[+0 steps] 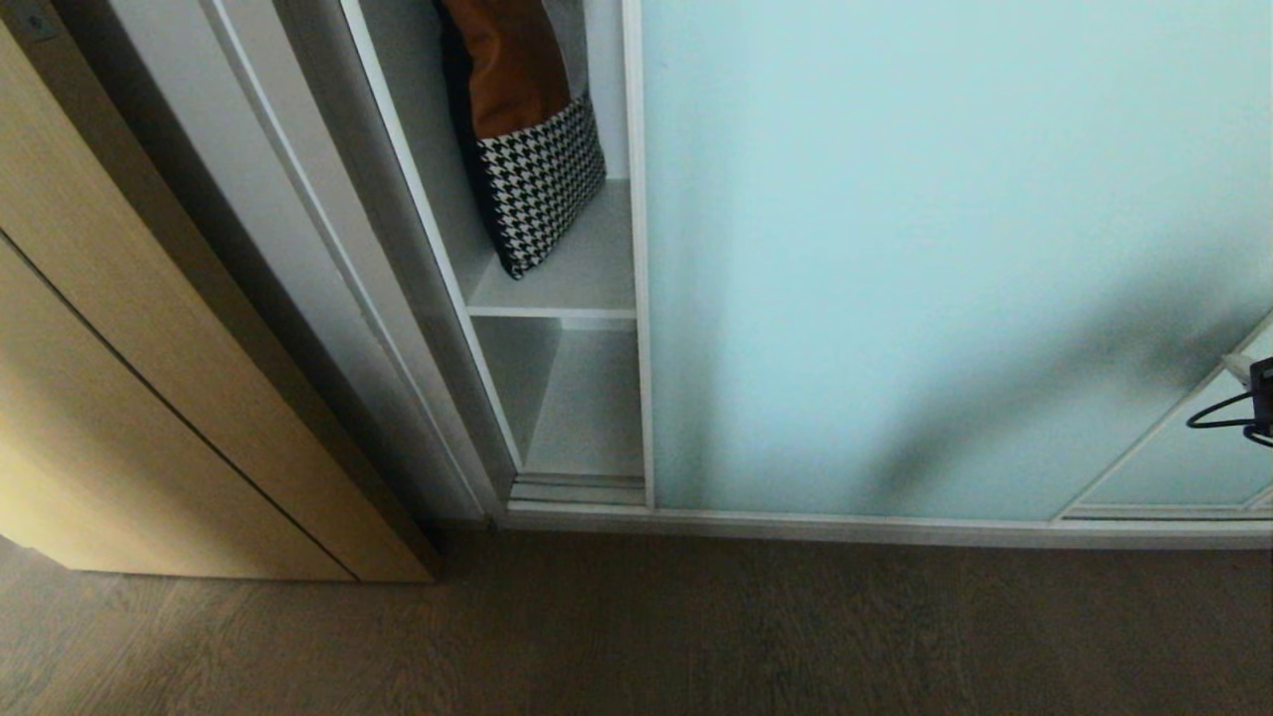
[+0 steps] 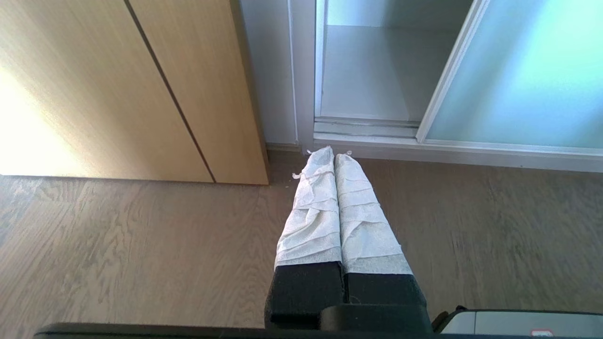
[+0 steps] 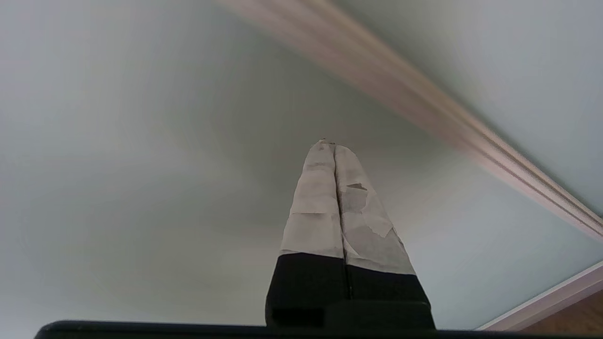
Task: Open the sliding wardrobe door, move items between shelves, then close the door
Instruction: Close the door
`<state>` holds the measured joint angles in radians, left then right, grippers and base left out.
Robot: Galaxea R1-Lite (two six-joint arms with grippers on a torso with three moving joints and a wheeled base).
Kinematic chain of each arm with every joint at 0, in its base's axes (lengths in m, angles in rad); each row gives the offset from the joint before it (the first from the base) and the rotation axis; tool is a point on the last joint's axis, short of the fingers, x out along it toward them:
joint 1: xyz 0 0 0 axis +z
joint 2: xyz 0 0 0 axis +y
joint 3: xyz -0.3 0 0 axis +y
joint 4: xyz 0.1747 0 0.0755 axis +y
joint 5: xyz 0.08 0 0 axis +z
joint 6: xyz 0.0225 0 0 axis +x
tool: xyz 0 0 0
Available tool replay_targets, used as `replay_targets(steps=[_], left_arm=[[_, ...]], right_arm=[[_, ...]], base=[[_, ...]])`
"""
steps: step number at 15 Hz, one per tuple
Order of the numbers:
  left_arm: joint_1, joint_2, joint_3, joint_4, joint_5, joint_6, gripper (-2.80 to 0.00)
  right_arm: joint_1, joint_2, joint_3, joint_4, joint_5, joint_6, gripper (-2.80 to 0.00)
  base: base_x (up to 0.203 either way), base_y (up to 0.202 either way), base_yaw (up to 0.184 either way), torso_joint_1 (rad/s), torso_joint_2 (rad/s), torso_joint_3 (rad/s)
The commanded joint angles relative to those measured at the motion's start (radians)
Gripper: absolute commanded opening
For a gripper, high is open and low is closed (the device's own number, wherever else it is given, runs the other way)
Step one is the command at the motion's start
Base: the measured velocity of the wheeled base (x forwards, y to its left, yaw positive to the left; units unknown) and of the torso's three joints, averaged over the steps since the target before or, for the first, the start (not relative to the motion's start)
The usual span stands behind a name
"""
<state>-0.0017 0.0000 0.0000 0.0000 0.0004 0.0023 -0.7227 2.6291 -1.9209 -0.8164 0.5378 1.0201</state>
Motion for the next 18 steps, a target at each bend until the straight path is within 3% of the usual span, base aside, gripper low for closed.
replay_targets(steps=[1,10,18], left_arm=[[0.000,0.000,0.000,0.000,0.000,0.001,-2.80],[0.000,0.000,0.000,0.000,0.000,-0.001,-2.80],[0.000,0.000,0.000,0.000,0.001,0.001,-2.80]], right_arm=[[0.019,0.003,0.003,-0.003,0.000,-0.010,-2.80],[0.074,-0.027,0.082,-0.010,-0.009,-0.041,-2.80],[0.150,-0.065,0.089,-0.015,-0.217,-0.047,-2.80]], base=[[0.000,0.000,0.000,0.000,0.00,0.000],[0.000,0.000,0.000,0.000,0.00,0.000],[0.000,0.000,0.000,0.000,0.00,0.000]])
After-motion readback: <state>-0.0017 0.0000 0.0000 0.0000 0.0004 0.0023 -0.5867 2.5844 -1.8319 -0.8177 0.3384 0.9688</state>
